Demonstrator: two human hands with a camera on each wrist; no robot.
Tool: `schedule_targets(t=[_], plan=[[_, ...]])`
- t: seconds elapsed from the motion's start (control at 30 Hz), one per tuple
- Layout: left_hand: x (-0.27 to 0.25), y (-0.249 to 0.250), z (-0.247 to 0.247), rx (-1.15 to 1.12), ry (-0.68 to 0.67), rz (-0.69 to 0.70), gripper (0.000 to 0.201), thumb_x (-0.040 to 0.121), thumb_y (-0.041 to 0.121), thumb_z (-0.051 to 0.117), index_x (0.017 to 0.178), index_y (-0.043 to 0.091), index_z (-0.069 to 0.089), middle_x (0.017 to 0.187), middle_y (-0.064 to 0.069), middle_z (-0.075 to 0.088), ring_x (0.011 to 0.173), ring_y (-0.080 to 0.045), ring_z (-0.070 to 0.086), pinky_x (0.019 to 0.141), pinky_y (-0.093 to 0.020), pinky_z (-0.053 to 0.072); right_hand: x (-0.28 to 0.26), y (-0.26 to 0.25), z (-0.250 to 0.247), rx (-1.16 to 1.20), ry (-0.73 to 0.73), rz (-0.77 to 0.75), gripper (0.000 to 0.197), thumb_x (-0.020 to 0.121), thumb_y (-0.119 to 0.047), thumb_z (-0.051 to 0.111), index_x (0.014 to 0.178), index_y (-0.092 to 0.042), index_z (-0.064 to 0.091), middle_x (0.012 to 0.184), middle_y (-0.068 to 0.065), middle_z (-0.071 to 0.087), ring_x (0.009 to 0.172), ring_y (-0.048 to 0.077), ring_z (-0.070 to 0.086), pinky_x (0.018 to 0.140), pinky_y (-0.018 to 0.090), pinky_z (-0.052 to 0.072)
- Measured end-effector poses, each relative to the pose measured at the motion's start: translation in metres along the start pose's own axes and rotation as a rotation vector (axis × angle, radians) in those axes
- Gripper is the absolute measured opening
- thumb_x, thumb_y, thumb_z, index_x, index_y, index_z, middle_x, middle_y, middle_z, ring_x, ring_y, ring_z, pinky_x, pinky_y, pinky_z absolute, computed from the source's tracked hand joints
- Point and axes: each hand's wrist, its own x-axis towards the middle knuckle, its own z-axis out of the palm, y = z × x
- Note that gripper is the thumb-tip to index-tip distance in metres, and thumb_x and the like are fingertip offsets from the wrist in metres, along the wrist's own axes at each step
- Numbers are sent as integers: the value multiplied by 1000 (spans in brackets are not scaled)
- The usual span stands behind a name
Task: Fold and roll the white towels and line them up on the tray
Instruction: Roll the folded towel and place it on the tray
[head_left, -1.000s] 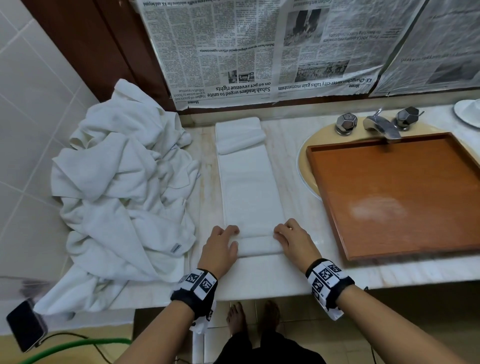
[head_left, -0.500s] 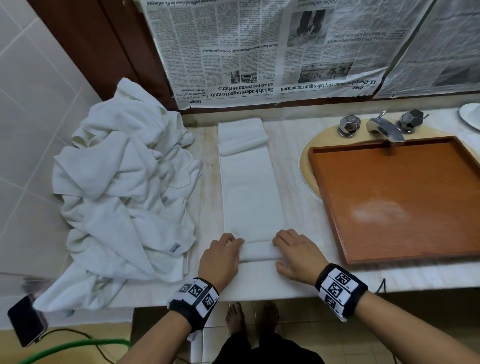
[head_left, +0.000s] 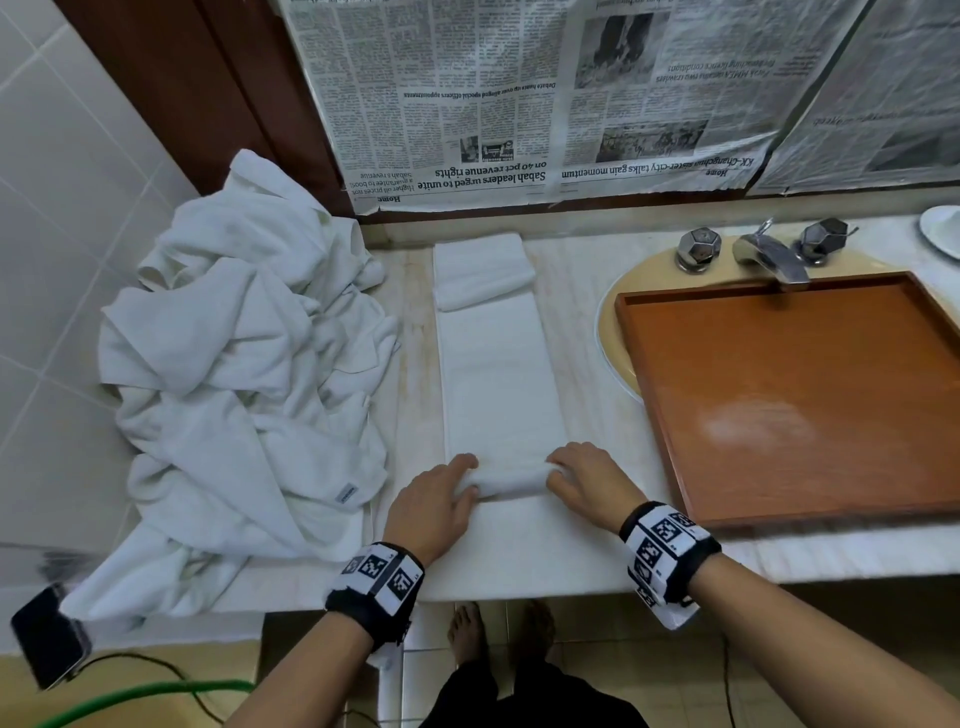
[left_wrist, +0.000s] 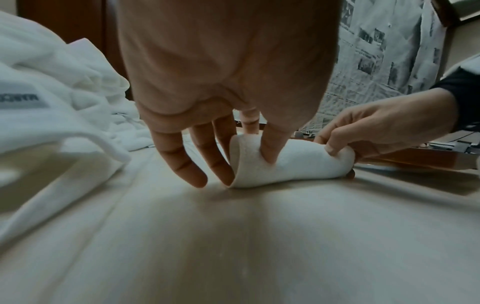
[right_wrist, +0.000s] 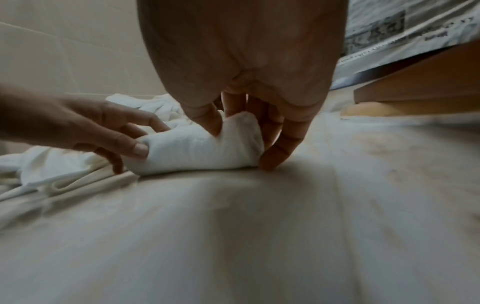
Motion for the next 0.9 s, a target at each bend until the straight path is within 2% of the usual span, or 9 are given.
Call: schedule_targets(t=[0.1,0.2,0.37,0.43,0.5,0.57,0.67,0.77,0.9], plan=[[5,0,1,-83,7,-52,34,104,33,41,135,24,50,112,-5,63,106,-26,59,86,-35,44,3,-2,-2,102,55,23,43,88,-39,42,117,-16,63,104,6,66,97,24,60,81,30,42],[11,-1,4,-125,20,-98,34,106,27,34,135,20,50,106,-7,58,101,-29,58,86,-35,43,2,-3,-1,129,144,70,23,98,-33,51,117,-22,57,99,3,55,84,22,56,75,31,40],[21,0,3,-158,101,-133,28,102,21,42,127,14,52,111,-9,59,97,-30,60,80,-37,46,5,-5,6,12,241,33,14,99,-28,53,96,-15,58,90,2,44,73,25,51,65,34,47],[20,3,1,-109,166,-96,28,98,15,49,125,14,54,113,-8,51,92,-29,57,73,-38,49,6,-10,8,-147,288,-20,8,92,-21,63,90,-14,61,93,5,50,78,26,52,54,30,41],[19,4,6,-53,185,29,29,92,9,52,119,19,60,110,-5,49,90,-26,52,67,-38,51,4,-13,9,-265,240,-54,17,76,-7,75,85,-15,63,93,7,54,77,27,53,46,26,32],[16,6,13,-16,175,133,25,93,24,47,112,21,63,108,1,53,92,-23,49,67,-41,53,4,-10,14,-299,237,-75,29,68,2,74,89,-17,64,93,6,54,80,27,55,42,25,31],[9,8,15,20,133,144,43,90,53,45,117,23,61,118,6,54,102,-20,48,74,-37,52,-1,-12,11,-299,166,-74,22,82,-6,63,103,-13,66,105,5,57,99,30,54,57,34,47],[6,3,16,90,100,169,50,82,55,52,123,26,52,134,8,47,106,-22,48,69,-38,54,-8,-9,7,-290,59,-110,37,83,-30,57,113,-11,61,115,4,53,109,27,44,78,36,51],[9,1,20,125,75,177,52,85,44,54,133,30,43,145,9,42,103,-26,46,69,-40,57,-8,-10,11,-348,114,-130,26,65,-21,70,87,-9,64,95,4,58,92,27,53,62,38,55]])
